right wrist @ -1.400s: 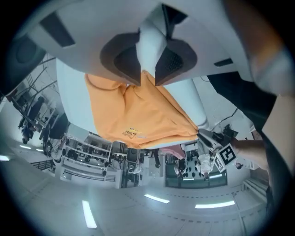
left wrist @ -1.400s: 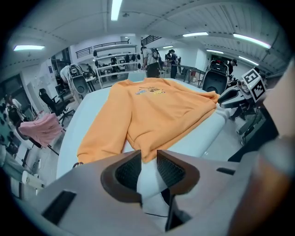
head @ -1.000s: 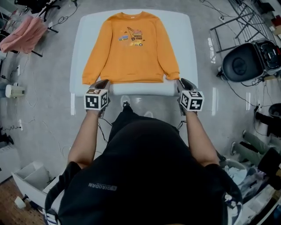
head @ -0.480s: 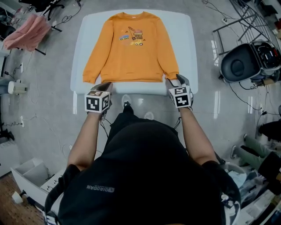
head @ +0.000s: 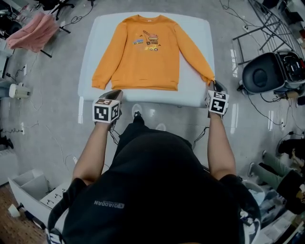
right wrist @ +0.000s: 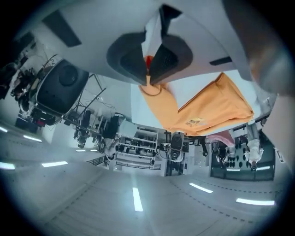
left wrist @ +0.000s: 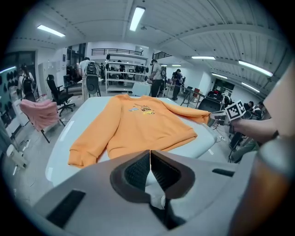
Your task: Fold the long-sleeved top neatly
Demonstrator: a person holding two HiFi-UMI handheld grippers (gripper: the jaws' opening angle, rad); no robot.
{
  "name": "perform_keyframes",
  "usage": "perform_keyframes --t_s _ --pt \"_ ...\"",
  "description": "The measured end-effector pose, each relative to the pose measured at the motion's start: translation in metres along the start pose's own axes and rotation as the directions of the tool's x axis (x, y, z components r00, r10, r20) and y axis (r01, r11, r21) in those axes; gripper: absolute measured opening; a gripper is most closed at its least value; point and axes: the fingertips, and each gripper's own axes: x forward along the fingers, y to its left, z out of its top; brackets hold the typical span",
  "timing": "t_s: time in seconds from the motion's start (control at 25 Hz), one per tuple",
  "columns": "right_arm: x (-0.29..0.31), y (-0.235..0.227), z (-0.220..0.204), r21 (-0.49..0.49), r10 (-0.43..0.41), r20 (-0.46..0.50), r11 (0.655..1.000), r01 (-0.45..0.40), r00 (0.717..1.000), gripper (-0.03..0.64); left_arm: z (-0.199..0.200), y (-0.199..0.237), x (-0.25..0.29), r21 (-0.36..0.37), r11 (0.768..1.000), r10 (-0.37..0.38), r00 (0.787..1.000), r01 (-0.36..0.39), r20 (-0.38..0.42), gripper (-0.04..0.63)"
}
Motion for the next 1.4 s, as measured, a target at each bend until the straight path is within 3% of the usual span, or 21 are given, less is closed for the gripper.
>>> perform_keyframes --t_s 0.12,0.24,0.36,0.48,0.6,0.72,0.8,0.88,0.92,1.04,1.16,1.28,1.4 --pt "0.011 0.019 -0.018 -0.107 0.041 -0.084 0.993 -0.050 0.996 0.029 -0.001 -0.004 0.004 0.009 1.000 -0.010 1.000 0.010 -0.005 0.009" --pt "0.020 0.040 -0.046 -0.131 0.094 -0.174 0.984 -0.118 0.980 0.145 0.000 -0.007 0.008 0.027 0.999 -0.022 1.000 0.022 -0.017 0.009" --pt "0.004 0.038 -0.039 -0.038 0.116 -0.090 0.992 -0.120 0.989 0.170 0.003 -0.006 0.005 0.038 0.999 -0.027 0.999 0.028 -0.022 0.009" --pt "-0.011 0.016 -0.031 0.165 0.121 0.016 0.979 -0.122 0.992 0.153 0.006 -0.005 0.005 0.033 0.999 -0.023 0.999 0.024 -0.024 0.009" --pt "-0.008 -0.009 -0.041 0.417 0.136 0.034 0.898 -0.137 0.990 0.135 0.008 -0.012 0.011 0.038 0.999 -0.032 0.999 0.033 -0.028 0.009" --pt "0.005 -0.011 -0.044 0.624 0.188 0.073 0.757 -0.192 0.979 0.170 0.013 -0.019 0.015 0.049 0.998 -0.045 0.999 0.046 -0.028 0.009" --pt "0.015 -0.011 -0.042 0.719 0.195 0.112 0.661 -0.215 0.974 0.175 0.016 -0.022 0.015 0.056 0.997 -0.046 0.999 0.047 -0.026 0.009" --pt "0.027 -0.008 -0.042 0.757 0.204 0.112 0.616 -0.217 0.972 0.189 0.018 -0.022 0.014 0.059 0.997 -0.040 0.999 0.041 -0.022 0.009" --pt "0.033 -0.006 -0.044 0.752 0.212 0.092 0.625 -0.208 0.973 0.196 0.018 -0.022 0.013 0.058 0.998 -0.036 0.999 0.037 -0.021 0.009" --pt "0.048 -0.001 -0.048 0.690 0.213 0.000 0.707 -0.154 0.977 0.176 0.018 -0.019 0.010 0.049 0.999 -0.021 1.000 0.022 -0.018 0.009" --pt "0.051 -0.006 -0.049 0.671 0.180 -0.036 0.733 -0.110 0.983 0.026 0.018 -0.014 0.005 0.035 0.999 -0.003 1.000 0.004 -0.013 0.009" --pt "0.047 -0.023 -0.048 0.667 0.141 -0.023 0.740 -0.090 0.990 0.023 0.019 -0.011 -0.003 0.026 1.000 0.013 1.000 -0.013 -0.006 0.009" --pt "0.046 -0.049 -0.030 0.574 0.085 -0.013 0.816 -0.062 0.996 0.023 0.025 -0.006 -0.010 0.019 0.999 0.028 0.999 -0.028 0.019 0.008"
